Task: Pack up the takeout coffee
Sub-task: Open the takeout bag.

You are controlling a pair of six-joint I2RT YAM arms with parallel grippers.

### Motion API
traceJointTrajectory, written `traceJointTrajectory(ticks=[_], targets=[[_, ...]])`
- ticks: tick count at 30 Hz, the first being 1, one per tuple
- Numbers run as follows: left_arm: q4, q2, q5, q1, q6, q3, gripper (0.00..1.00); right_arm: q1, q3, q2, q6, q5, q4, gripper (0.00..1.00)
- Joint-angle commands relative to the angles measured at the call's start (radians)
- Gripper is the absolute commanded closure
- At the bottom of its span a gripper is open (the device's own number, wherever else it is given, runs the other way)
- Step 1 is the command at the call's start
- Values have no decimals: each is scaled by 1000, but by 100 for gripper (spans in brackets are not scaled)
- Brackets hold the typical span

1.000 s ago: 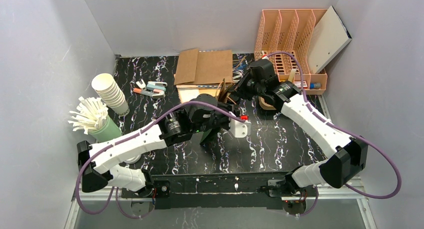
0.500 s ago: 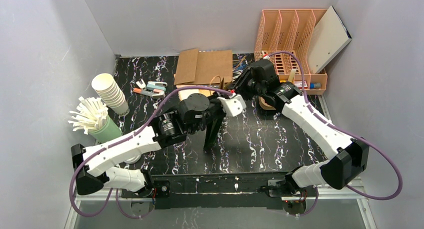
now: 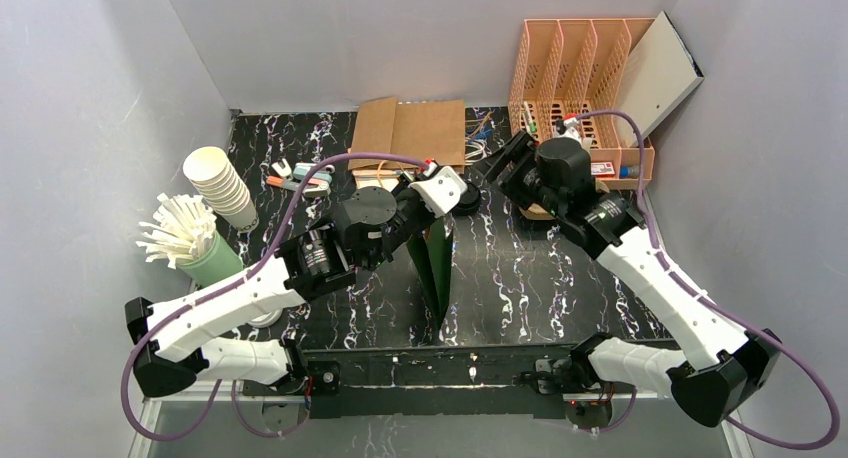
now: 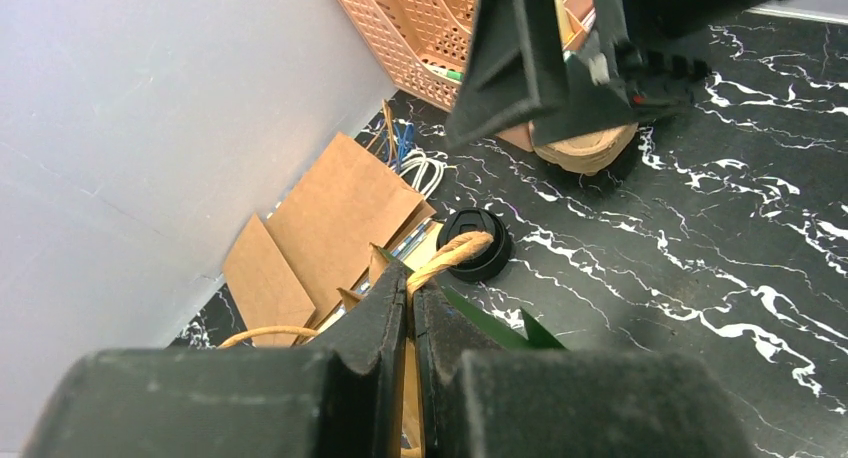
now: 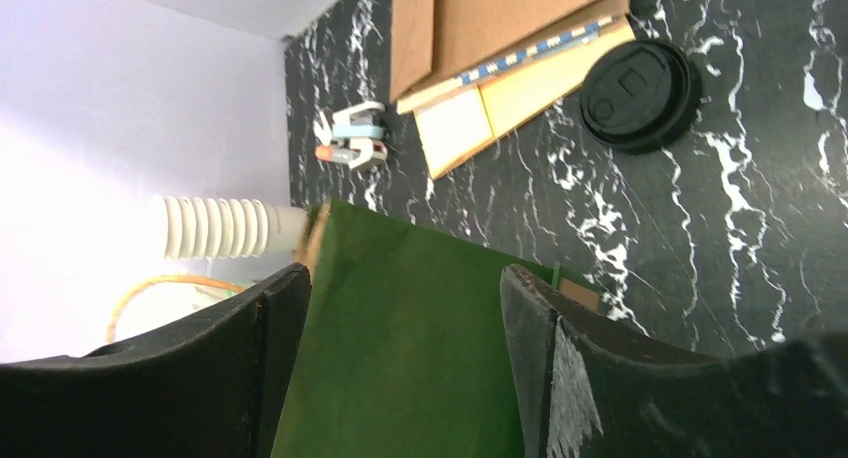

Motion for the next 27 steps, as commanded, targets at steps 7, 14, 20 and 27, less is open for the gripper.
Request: traceJointTrajectory(ticks=[7,14,20,27], targets=[[46,-52,10,4,-75,-41,100,2,-252,-24,-110,-270,85,21],[53,-79,15,4,-80,-87,100,3,-365,63,-153,-485,168,21],[47,-105,-7,4,-98,-117,100,36,-396,137,-126,-481,220,21],[48,-134,12,4,-98,-147,100,54,-378,203,-167,-417,186,29]])
